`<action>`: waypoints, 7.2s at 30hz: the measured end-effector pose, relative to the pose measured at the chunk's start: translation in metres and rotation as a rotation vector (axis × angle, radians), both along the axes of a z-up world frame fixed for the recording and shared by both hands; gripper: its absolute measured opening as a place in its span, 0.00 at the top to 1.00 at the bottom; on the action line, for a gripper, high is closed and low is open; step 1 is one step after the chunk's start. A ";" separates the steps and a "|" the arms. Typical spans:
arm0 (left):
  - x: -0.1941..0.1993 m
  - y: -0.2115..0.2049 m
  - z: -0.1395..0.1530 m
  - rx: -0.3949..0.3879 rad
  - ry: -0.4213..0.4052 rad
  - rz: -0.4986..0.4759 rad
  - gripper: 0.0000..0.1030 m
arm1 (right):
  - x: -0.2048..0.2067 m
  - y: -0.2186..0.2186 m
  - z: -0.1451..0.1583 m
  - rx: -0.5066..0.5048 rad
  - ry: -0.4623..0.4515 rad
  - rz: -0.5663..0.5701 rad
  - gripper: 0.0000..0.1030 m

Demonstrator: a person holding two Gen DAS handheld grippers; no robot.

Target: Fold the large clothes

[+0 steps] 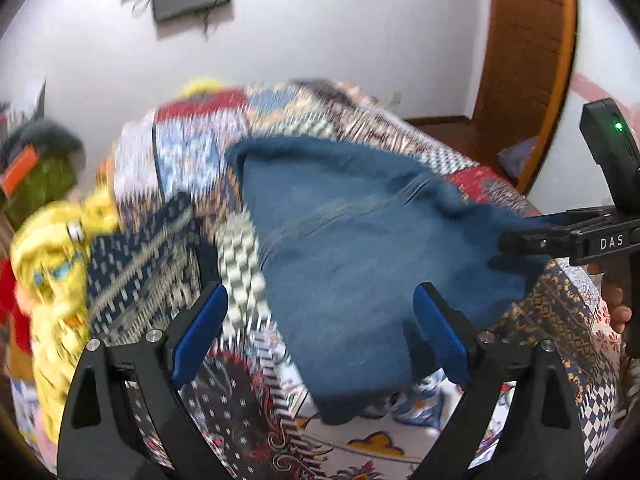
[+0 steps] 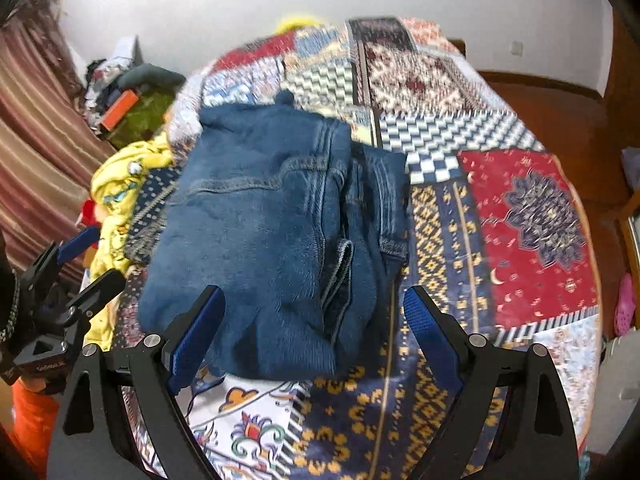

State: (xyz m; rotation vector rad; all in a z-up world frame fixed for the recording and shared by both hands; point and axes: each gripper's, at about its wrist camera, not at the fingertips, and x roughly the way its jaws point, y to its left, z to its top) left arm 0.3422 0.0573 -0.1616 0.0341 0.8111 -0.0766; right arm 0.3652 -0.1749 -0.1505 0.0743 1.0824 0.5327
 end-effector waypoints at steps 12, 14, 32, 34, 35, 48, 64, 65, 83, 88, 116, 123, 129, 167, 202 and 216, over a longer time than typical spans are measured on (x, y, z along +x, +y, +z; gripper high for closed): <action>-0.011 0.019 -0.048 -0.130 0.118 0.014 0.08 | -0.010 -0.040 -0.034 -0.060 0.023 -0.054 0.14; -0.018 0.016 -0.049 -0.105 0.107 0.008 0.08 | -0.013 -0.043 -0.037 -0.060 0.018 -0.062 0.14; -0.018 0.041 0.011 0.036 -0.048 0.025 0.08 | -0.024 -0.010 0.037 -0.142 -0.190 0.054 0.12; -0.006 0.053 0.015 -0.025 -0.045 0.044 0.08 | -0.016 -0.002 0.041 -0.114 -0.205 0.062 0.12; 0.003 0.059 0.016 -0.072 -0.033 0.051 0.08 | -0.009 0.001 0.041 -0.105 -0.204 0.064 0.12; 0.095 0.089 -0.074 -0.601 0.321 0.023 0.08 | 0.074 -0.009 -0.054 0.088 0.162 0.032 0.12; 0.139 0.065 -0.101 -0.717 0.373 -0.060 0.04 | 0.103 -0.002 -0.079 0.284 0.278 0.131 0.03; 0.139 0.064 -0.100 -0.712 0.371 -0.061 0.05 | 0.103 0.000 -0.078 0.283 0.278 0.132 0.04; 0.074 0.060 0.011 -0.563 0.126 -0.096 0.52 | 0.058 0.030 0.006 0.255 0.124 0.142 0.70; 0.039 0.107 0.057 -0.550 0.029 -0.069 0.52 | 0.034 0.074 0.054 0.265 0.014 0.200 0.70; 0.101 0.316 -0.071 -0.622 0.219 0.239 0.48 | 0.114 0.280 -0.053 0.178 0.206 0.175 0.70; 0.093 0.319 -0.091 -0.573 0.250 0.265 0.30 | 0.121 0.281 -0.067 0.134 0.215 0.206 0.53; 0.055 0.286 -0.066 -0.388 0.236 0.260 0.24 | 0.094 0.270 -0.050 0.029 0.103 0.231 0.43; -0.277 0.070 0.209 0.017 -0.728 0.275 0.22 | -0.214 0.118 0.207 0.339 -0.729 0.177 0.34; -0.296 0.050 0.167 0.031 -0.738 0.391 0.01 | -0.254 0.121 0.185 0.209 -0.835 0.076 0.00; -0.294 0.047 0.166 0.036 -0.721 0.367 0.01 | -0.258 0.121 0.188 0.196 -0.839 0.089 0.00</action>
